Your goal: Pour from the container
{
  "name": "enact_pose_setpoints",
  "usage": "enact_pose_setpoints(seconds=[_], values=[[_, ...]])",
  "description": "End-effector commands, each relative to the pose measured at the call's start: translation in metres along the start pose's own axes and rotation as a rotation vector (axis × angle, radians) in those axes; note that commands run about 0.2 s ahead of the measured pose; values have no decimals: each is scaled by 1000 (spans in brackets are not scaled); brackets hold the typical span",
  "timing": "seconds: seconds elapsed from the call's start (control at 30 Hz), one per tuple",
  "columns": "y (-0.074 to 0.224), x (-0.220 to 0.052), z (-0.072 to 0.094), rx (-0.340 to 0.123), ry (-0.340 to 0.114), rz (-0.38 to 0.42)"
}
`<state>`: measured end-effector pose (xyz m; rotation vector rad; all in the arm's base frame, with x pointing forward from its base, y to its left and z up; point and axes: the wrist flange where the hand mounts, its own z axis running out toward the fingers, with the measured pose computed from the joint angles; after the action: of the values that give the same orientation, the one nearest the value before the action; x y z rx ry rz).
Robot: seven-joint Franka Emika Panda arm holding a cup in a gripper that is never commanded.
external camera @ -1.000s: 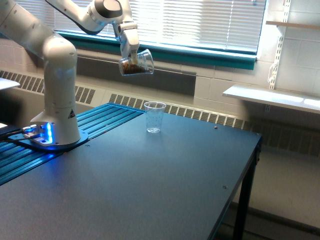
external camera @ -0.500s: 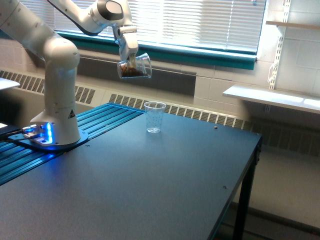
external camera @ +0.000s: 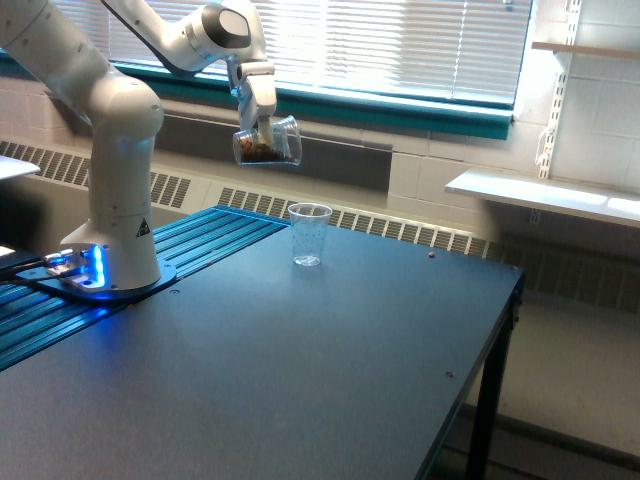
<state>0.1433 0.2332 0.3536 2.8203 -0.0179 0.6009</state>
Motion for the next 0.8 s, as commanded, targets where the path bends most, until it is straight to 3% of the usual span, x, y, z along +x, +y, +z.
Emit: enact_pose_setpoints(seconds=[0.03,0.8], values=[[-1,-14,18,-34,-14,0],[-14,-33,42,-84,-41,-56]])
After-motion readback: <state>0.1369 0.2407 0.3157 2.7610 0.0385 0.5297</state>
